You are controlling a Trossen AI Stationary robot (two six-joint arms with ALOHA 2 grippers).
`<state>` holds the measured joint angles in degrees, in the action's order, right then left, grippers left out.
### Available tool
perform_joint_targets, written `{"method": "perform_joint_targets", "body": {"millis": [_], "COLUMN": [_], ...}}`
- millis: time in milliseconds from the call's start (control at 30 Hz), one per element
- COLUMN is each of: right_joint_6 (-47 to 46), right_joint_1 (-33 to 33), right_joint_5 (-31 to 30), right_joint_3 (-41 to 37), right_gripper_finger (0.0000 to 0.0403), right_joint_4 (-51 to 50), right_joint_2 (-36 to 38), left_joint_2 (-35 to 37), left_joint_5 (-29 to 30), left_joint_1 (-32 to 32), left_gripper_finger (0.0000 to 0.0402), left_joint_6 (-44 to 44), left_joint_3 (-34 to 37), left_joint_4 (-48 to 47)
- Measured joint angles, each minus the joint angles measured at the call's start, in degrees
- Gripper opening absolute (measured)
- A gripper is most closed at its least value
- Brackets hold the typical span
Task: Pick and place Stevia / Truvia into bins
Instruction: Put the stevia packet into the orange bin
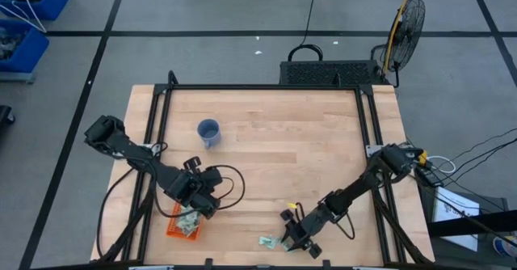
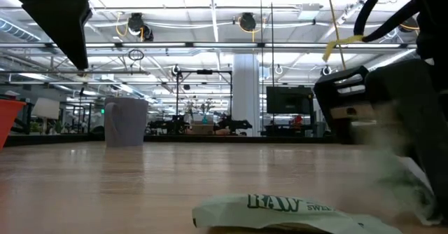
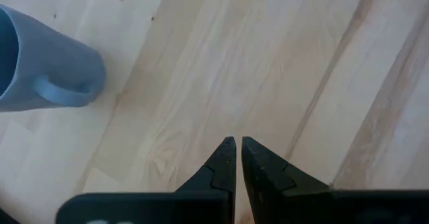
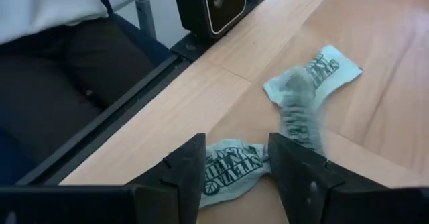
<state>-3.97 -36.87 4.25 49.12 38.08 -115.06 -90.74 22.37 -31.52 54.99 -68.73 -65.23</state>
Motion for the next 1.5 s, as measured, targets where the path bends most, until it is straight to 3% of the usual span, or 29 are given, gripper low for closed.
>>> {"method": "perform_joint_targets", "body": {"millis": [300,600,800,1033,1167,1300,1500], "right_joint_6": [4.06,4.78,4.80,9.02,15.09,17.29,21.76], "right_joint_1": [-0.04,0.19,1.53,5.74,9.75,14.75,20.15], "right_joint_5": [-2.58,-2.58,-2.63,-2.90,-2.93,-2.19,6.30], "right_joint_3": [0.29,0.22,-0.12,-0.04,0.00,0.44,9.29], "right_gripper_finger": [0.0145,0.0053,0.0011,0.0018,0.0028,0.0031,0.0031], "right_joint_4": [-2.21,-2.82,-5.40,-8.36,-2.93,4.26,5.55], "right_joint_2": [-0.87,-0.46,4.29,8.46,8.75,8.66,5.62], "left_joint_2": [0.00,0.00,0.00,0.00,0.00,0.00,1.04], "left_joint_5": [-0.31,-0.27,-0.23,0.67,0.80,5.71,17.67], "left_joint_1": [0.01,0.00,0.01,0.01,0.01,0.01,1.49], "left_gripper_finger": [0.0033,0.0033,0.0033,0.0033,0.0033,0.0033,0.0033], "left_joint_6": [-7.38,-10.32,-10.30,-10.28,-11.08,-13.80,-10.43], "left_joint_3": [0.00,0.00,0.00,0.00,0.00,0.00,0.00], "left_joint_4": [2.77,2.97,2.97,3.15,3.12,0.88,-7.13]}}
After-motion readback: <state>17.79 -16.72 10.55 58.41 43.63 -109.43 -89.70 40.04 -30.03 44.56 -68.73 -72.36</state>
